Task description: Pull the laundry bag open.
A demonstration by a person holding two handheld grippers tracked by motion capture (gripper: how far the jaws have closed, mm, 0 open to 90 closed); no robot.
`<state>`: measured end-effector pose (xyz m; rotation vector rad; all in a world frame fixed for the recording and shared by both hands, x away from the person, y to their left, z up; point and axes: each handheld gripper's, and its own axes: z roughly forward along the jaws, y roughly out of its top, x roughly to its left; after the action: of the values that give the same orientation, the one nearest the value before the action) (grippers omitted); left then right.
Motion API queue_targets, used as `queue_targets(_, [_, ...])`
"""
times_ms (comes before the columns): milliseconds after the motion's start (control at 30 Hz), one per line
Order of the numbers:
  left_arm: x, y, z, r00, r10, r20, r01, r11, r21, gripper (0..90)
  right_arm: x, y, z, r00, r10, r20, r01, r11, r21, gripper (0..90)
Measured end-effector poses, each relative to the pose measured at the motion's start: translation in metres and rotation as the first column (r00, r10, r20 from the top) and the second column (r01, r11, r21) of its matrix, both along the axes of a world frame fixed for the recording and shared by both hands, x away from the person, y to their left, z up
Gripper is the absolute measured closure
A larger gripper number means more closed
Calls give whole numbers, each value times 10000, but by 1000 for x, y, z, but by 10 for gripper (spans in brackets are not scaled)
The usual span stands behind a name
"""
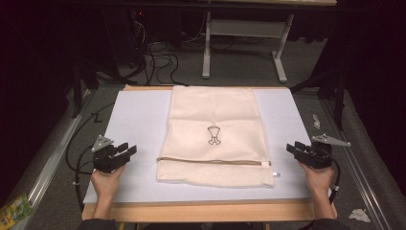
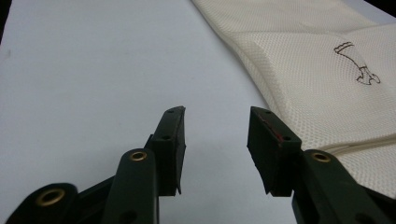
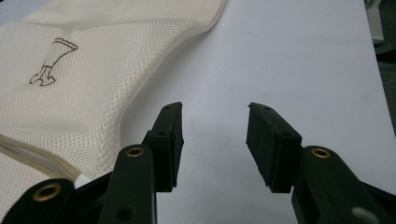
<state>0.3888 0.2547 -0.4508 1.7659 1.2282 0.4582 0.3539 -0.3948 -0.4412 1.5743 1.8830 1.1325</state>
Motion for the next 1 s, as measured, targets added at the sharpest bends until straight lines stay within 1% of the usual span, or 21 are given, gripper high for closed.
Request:
queue_targets(100, [2, 0, -2, 9999, 121, 91, -121, 9999, 20, 568, 0, -2, -3, 9999, -89, 121, 89, 10000, -20, 576])
queue_targets(233, [3, -2, -2, 9994, 169, 290, -172, 9998, 128, 568, 2, -5, -7, 9997, -213, 118, 213, 9998, -66, 584])
queue_targets(333, [6, -3, -4, 9995, 143, 280, -147, 9998, 154, 566, 3, -7, -10, 9992, -393, 22, 393, 9992, -2, 589])
queue_targets(467, [9, -5, -7, 9996, 147, 256, -153, 9997, 214, 565, 5, -9, -14, 9986, -529, 4, 529, 9986, 41, 589])
queue_targets(600, [11, -5, -8, 9988, 260, 416, -275, 9990, 361, 562, 6, -12, -17, 9979, -648, -64, 649, 9978, 119, 583])
queue_targets(667, [12, -5, -10, 9983, 357, 464, -376, 9985, 403, 560, 7, -13, -19, 9974, -725, -25, 726, 9973, 128, 571])
queue_targets(733, [13, -6, -12, 9983, 391, 428, -409, 9983, 426, 558, 7, -13, -19, 9966, -825, -73, 827, 9964, 191, 568])
queue_targets(833, [15, -6, -14, 9985, 411, 354, -428, 9978, 499, 558, 8, -12, -20, 9964, -847, 13, 847, 9964, -33, 568])
queue_targets(967, [18, -6, -18, 9981, 533, 304, -547, 9974, 468, 556, 10, -11, -21, 9959, -901, -47, 900, 9958, -171, 568])
queue_targets(1000, [19, -6, -18, 9982, 539, 260, -552, 9971, 517, 556, 11, -10, -22, 9959, -901, -48, 900, 9957, -223, 568])
